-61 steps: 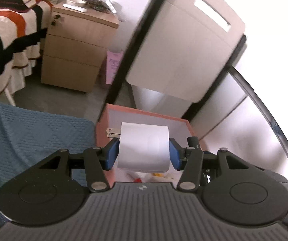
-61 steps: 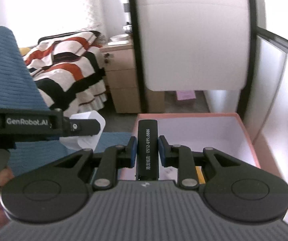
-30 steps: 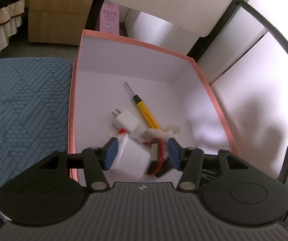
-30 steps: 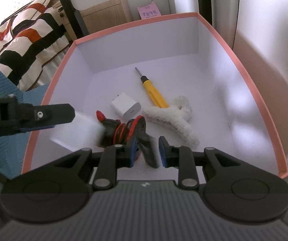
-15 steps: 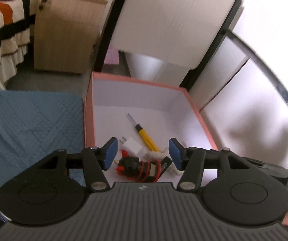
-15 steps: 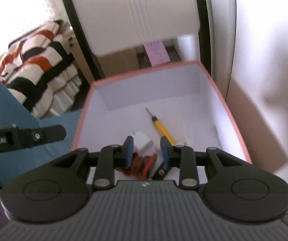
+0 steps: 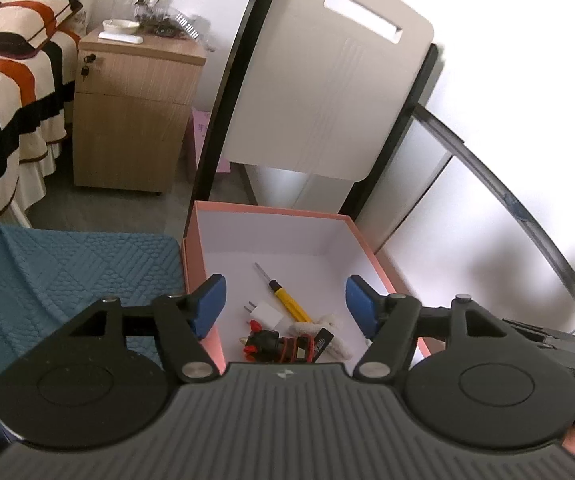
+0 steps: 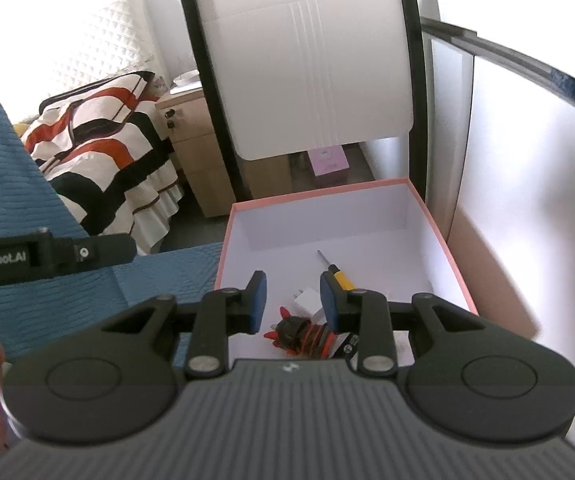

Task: Organize rigid objects

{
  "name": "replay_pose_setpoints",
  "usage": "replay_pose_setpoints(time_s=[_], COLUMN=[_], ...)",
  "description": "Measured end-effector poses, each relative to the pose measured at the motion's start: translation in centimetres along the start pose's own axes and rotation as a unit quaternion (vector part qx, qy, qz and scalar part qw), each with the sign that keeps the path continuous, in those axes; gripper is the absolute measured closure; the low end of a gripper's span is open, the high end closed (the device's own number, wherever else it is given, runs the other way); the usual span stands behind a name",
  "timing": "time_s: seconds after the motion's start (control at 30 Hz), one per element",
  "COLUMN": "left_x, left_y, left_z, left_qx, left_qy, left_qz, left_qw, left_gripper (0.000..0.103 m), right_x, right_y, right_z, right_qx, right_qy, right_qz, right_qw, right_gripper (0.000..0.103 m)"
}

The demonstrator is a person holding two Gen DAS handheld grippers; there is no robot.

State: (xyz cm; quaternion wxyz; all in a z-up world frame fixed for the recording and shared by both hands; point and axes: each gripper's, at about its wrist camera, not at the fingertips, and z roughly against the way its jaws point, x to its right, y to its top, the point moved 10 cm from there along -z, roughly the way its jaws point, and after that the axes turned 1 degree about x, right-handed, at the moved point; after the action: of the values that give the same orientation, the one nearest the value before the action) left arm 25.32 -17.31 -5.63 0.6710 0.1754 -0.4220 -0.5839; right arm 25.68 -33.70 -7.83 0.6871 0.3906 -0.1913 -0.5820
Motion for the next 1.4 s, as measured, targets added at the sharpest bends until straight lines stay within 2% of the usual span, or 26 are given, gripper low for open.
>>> replay_pose_setpoints(time_s=[0.3,0.37,0.53,0.7,1.03,1.17,1.23,1.3,1.33,1.4], left_x=[-0.4,-0.7,-1.5,-2.1,-2.8,-2.6,-2.8,-3.0,-3.1,-3.5], left_y=[-1.0,-1.2,-2.0,-2.7,-4.9,-5.9,-6.2,-6.5,-6.6,-6.8], left_z=[3.8,4.5,5.9,6.9,7.0,6.4,6.0,5.7,5.6,5.3], left_qx=[0.006,0.009,0.01,0.013,0.011,0.008,0.006,0.004,0.005,0.005], left_qy=[-0.005,-0.003,-0.007,-0.002,0.007,0.006,0.009,0.011,0.014,0.018], left_qz=[-0.007,-0.01,-0.01,-0.018,-0.029,-0.039,-0.035,-0.033,-0.034,-0.034], left_qw=[0.9999,0.9999,0.9999,0.9998,0.9995,0.9992,0.9993,0.9994,0.9993,0.9992], left_gripper=[0.025,0.017,0.016,0.009,0.005,0.004,0.003,0.002,0.002,0.002], right_x=[-1.7,-2.0,-3.2,-4.1,-3.6,-3.1,-3.1,-2.8,-2.7,-2.8], right_y=[-1.4,-2.0,-3.1,-4.1,-6.4,-7.1,-7.4,-7.7,-7.9,-8.1], right_z=[3.1,3.7,4.9,5.5,6.1,6.0,5.8,5.5,5.5,5.2], right_qx=[0.007,0.008,0.013,0.022,0.028,0.03,0.029,0.029,0.031,0.031], right_qy=[-0.012,-0.016,-0.027,-0.03,-0.046,-0.047,-0.051,-0.064,-0.068,-0.065], right_qz=[-0.002,-0.001,0.004,0.002,-0.008,-0.014,-0.014,-0.014,-0.013,-0.01], right_qw=[1.0,1.0,1.0,0.999,0.999,0.998,0.998,0.997,0.997,0.997], right_gripper=[0.071,0.071,0.07,0.071,0.07,0.058,0.046,0.014,0.01,0.01])
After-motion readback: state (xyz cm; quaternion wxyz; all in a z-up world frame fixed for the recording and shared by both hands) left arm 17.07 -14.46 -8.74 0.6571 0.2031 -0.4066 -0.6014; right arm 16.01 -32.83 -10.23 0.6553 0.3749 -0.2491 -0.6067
